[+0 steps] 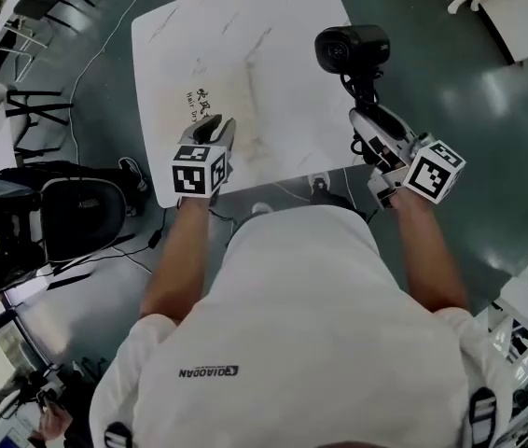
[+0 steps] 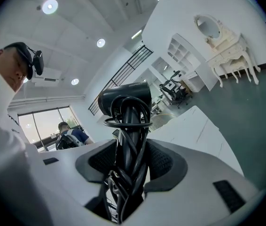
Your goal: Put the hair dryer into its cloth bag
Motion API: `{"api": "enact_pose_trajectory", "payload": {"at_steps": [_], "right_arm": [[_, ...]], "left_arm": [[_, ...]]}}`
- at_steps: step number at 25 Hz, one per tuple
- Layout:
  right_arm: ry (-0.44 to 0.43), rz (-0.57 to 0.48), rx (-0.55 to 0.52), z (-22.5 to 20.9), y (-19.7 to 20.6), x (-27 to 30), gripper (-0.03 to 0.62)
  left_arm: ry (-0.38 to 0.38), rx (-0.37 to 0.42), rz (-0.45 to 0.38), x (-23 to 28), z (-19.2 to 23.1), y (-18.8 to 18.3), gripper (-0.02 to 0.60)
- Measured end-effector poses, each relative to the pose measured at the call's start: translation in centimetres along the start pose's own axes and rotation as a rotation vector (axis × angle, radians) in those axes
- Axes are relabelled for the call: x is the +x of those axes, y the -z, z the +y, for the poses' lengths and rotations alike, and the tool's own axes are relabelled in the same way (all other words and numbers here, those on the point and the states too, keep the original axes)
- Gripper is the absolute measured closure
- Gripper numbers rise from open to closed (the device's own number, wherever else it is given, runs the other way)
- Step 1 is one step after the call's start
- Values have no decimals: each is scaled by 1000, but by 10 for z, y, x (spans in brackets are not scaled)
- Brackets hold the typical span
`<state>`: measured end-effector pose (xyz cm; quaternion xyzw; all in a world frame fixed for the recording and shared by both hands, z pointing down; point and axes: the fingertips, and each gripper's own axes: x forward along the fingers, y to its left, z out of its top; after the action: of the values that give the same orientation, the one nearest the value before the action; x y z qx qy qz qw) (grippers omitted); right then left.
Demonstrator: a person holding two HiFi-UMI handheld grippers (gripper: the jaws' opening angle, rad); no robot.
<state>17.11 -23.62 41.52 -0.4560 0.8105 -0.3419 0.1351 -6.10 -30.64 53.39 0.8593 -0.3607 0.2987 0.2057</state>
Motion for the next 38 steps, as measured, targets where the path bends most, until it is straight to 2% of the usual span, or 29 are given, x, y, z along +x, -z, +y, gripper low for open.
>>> {"api": "enact_pose_trajectory", "payload": {"at_steps": [6,9,12,15,18,22,26,28,33,38], "right_arm": [[-6,-24,-14,4,-2,-10,384],[-1,-38,-10,3,3,-25,384],[10,-48,8,1,9,-40,382],[26,-53,15,-6,10,-48,382],[37,-57,22,-14,8,-52,382],[39,-63,38,-22,2,-58,382],[37,-64,44,-28,-2,-60,381],[33,-64,43,-29,-4,-59,381],[20,-56,36,-29,-5,-54,381],[4,-38,32,-28,-6,-49,381]], "left_arm": [[9,88,125,60,-4,3,442],[-8,140,209,88,-7,15,435],[-16,159,290,108,-13,30,418],[-39,132,358,128,-11,43,390],[-79,47,402,143,2,56,367],[-91,-36,419,149,11,67,373],[-63,-144,414,152,17,77,406],[-51,-173,412,153,19,81,414],[-47,-93,402,152,21,86,434],[-44,-88,394,148,24,87,505]]}}
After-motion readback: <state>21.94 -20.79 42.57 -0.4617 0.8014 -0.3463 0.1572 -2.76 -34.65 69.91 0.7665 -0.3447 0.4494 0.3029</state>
